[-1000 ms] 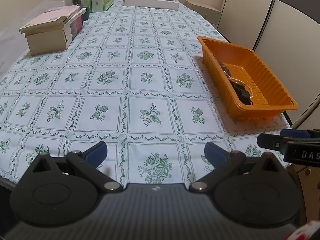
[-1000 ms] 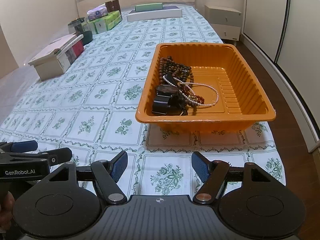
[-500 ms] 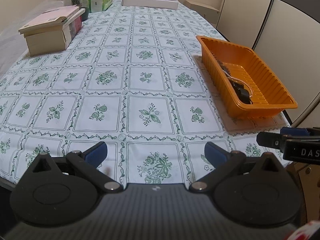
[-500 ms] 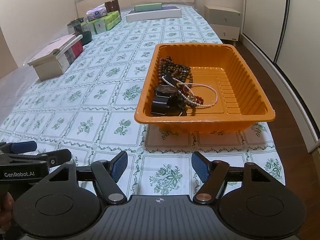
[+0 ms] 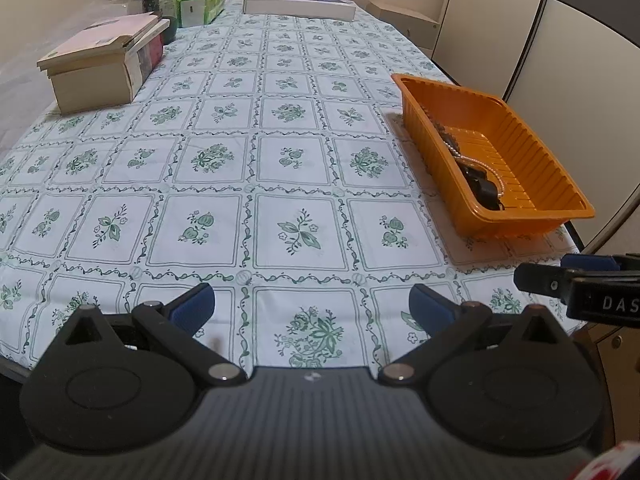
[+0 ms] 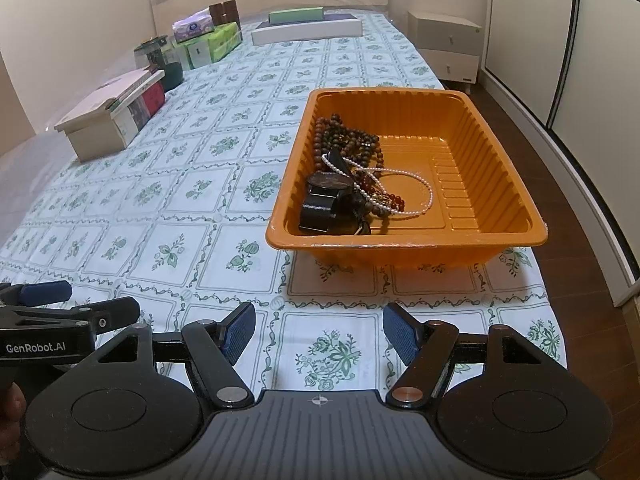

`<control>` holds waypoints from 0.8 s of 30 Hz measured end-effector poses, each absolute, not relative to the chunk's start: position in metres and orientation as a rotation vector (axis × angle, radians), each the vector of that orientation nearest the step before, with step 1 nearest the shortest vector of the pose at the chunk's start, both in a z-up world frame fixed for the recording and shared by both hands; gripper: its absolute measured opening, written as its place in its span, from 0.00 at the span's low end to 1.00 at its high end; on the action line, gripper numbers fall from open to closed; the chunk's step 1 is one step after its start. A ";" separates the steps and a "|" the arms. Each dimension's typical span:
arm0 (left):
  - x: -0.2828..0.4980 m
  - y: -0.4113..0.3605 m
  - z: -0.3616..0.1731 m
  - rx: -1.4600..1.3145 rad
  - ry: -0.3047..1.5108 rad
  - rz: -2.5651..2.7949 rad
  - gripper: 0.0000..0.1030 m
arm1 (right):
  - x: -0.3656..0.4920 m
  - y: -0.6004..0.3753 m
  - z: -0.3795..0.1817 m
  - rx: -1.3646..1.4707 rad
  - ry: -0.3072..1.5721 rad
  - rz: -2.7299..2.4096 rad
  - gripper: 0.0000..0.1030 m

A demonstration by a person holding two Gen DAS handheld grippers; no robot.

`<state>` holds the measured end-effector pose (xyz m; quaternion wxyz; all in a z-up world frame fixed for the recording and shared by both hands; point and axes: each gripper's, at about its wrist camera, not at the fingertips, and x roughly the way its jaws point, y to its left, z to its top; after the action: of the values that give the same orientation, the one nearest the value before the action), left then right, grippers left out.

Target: Organize jewelry

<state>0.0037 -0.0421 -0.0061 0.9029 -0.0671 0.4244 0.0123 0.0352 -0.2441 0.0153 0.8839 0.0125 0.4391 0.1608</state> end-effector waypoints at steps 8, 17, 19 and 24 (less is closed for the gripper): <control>0.004 -0.044 -0.006 -0.135 0.876 0.025 1.00 | 0.035 -0.244 0.016 0.026 0.911 0.333 0.68; 0.004 -0.044 -0.006 -0.137 0.877 0.023 1.00 | 0.035 -0.244 0.016 0.028 0.910 0.331 0.68; 0.004 -0.044 -0.006 -0.138 0.878 0.022 1.00 | 0.035 -0.245 0.016 0.027 0.910 0.332 0.68; 0.004 -0.044 -0.006 -0.139 0.880 0.018 1.00 | 0.035 -0.245 0.016 0.027 0.910 0.332 0.68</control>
<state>0.0035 -0.0439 -0.0059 0.9023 -0.0673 0.4256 0.0088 0.0352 -0.2447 0.0163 0.8848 0.0131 0.4376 0.1594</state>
